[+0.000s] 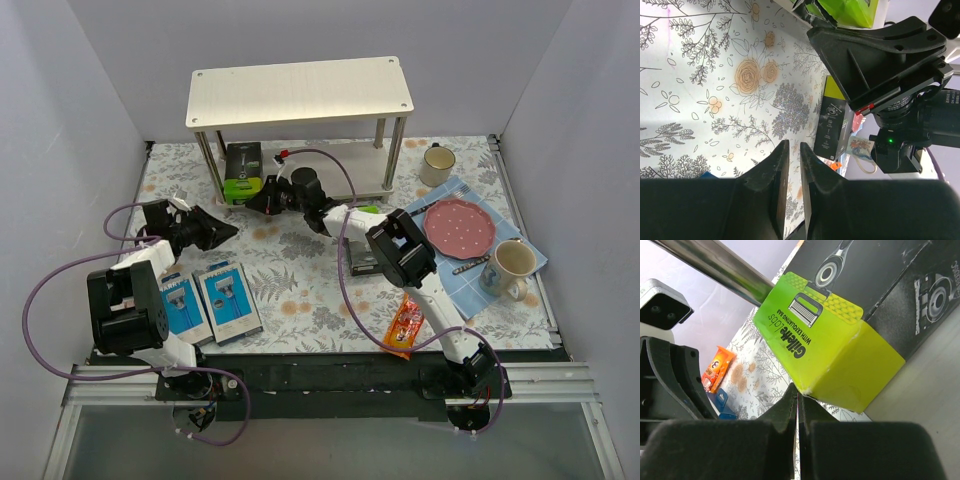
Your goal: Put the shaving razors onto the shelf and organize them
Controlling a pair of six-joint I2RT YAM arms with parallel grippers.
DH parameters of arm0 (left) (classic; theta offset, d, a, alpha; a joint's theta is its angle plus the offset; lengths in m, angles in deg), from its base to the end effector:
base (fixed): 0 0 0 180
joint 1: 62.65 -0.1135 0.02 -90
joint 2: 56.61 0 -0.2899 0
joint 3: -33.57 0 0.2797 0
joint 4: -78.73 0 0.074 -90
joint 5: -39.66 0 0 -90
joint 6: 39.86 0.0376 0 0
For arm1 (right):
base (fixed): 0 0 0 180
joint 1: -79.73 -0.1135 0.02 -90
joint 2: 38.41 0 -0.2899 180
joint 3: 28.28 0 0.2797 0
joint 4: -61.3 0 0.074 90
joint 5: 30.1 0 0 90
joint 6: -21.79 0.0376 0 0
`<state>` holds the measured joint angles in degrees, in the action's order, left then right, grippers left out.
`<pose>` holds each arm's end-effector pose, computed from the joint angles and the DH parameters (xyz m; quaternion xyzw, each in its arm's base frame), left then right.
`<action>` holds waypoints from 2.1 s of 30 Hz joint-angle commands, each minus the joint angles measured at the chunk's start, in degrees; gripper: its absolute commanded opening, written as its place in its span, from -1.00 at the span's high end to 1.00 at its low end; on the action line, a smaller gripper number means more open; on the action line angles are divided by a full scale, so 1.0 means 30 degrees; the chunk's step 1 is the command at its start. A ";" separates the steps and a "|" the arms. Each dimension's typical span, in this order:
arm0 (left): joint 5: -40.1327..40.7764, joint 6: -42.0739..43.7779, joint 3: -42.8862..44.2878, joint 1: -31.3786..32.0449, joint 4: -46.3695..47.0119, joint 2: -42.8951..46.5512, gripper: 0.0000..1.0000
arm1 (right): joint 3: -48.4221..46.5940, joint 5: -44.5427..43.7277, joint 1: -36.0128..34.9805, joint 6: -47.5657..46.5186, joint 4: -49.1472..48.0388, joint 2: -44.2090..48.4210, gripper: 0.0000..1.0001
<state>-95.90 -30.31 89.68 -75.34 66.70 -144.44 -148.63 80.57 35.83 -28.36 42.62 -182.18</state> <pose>0.3175 0.0440 0.1868 -0.5112 0.6933 -0.4975 0.1021 0.4370 0.4390 0.1646 -0.1470 0.7191 0.5430 0.4080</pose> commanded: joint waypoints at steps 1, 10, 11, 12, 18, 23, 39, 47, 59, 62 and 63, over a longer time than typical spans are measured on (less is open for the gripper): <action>-0.0136 0.0477 -0.0014 -0.0077 -0.0090 0.0772 0.69 | -0.0897 -0.0706 -0.0104 -0.0335 -0.0484 -0.0242 0.97; 0.0829 0.1120 0.0102 -0.0078 -0.1759 0.1386 0.04 | 0.0533 0.0404 0.0424 -0.1683 -0.1010 0.0749 0.42; 0.0918 0.1179 0.0074 -0.0077 -0.1993 0.1619 -0.27 | 0.1176 0.0580 0.0482 -0.1800 -0.1011 0.1826 0.33; 0.0861 0.1296 0.0074 -0.0048 -0.2053 0.1679 -0.39 | 0.2807 0.0988 0.0570 -0.2062 -0.0953 0.2475 0.25; -0.0136 0.0773 -0.0598 -0.0019 -0.1615 0.2526 -0.78 | 0.8793 0.2248 0.1388 -0.3965 0.2375 0.8919 -0.03; -0.0486 0.0590 -0.2500 0.1118 -0.1380 0.3670 -0.78 | 1.2192 0.1814 0.3581 -0.8092 0.9116 1.3632 -0.09; -0.0663 0.4607 -0.3355 0.3965 -0.3195 0.4200 -0.15 | 1.6241 -0.3725 0.8216 -1.2493 1.2937 1.8215 -0.08; -0.0516 0.4667 -0.2563 0.3966 -0.3287 0.3906 -0.21 | 1.6738 -0.1886 0.8715 -1.2613 1.3693 1.7570 -0.07; -0.0252 0.5047 -0.2300 0.3966 -0.3635 0.4287 -0.27 | 1.7417 0.6441 0.4326 -0.9919 1.1885 1.7249 -0.06; -0.0253 0.5019 -0.2475 0.3966 -0.3578 0.4200 -0.28 | 1.6098 0.6529 0.4116 -0.8599 1.1704 1.6779 -0.08; -0.0253 0.4931 -0.2562 0.3966 -0.3490 0.4199 -0.28 | 1.5834 0.6471 0.4174 -0.8888 1.1936 1.6721 -0.08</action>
<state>-96.80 -16.38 80.96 -63.65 56.14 -133.12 -96.19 95.78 48.12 -57.75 81.17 -131.03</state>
